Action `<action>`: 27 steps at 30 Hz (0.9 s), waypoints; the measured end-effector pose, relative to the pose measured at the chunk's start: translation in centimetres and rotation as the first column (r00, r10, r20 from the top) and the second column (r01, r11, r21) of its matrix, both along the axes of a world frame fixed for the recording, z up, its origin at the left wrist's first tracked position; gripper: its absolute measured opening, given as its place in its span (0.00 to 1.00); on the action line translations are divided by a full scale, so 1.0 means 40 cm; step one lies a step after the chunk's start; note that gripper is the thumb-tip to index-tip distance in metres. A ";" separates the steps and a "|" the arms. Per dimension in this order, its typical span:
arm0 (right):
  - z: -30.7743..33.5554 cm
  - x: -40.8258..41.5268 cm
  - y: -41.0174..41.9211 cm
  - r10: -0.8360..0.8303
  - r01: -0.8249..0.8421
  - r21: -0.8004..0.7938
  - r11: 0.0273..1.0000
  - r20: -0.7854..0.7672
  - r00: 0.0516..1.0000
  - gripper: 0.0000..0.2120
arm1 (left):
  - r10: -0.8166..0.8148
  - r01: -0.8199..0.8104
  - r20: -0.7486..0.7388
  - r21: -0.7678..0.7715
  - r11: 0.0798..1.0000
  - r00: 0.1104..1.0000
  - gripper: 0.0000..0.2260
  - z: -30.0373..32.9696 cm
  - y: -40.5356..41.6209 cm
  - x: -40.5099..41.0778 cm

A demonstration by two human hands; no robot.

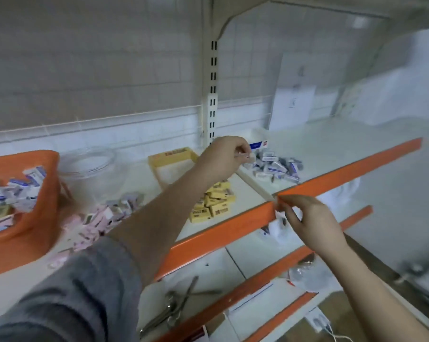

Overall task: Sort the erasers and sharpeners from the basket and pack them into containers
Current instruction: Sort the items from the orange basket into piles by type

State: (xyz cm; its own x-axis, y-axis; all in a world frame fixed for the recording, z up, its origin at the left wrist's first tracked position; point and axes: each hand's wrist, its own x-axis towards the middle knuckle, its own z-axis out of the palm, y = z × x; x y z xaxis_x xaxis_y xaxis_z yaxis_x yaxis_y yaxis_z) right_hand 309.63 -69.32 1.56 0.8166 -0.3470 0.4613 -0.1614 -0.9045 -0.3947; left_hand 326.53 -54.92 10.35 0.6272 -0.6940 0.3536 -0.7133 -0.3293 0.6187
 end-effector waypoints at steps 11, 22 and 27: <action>-0.004 -0.019 -0.053 0.028 -0.052 -0.071 0.996 -0.311 0.950 0.26 | 0.045 -0.058 0.081 0.163 0.985 0.996 0.09 -0.072 -0.273 0.072; -0.045 0.058 -0.081 -0.015 0.021 -0.072 0.997 0.081 0.997 0.16 | 0.177 -0.175 -0.023 0.055 0.983 0.984 0.05 -0.097 -0.247 0.096; -0.017 0.085 -0.077 -0.114 0.130 -0.174 0.976 0.103 0.988 0.11 | 0.188 -0.188 -0.060 0.002 0.982 0.980 0.05 -0.061 -0.180 0.108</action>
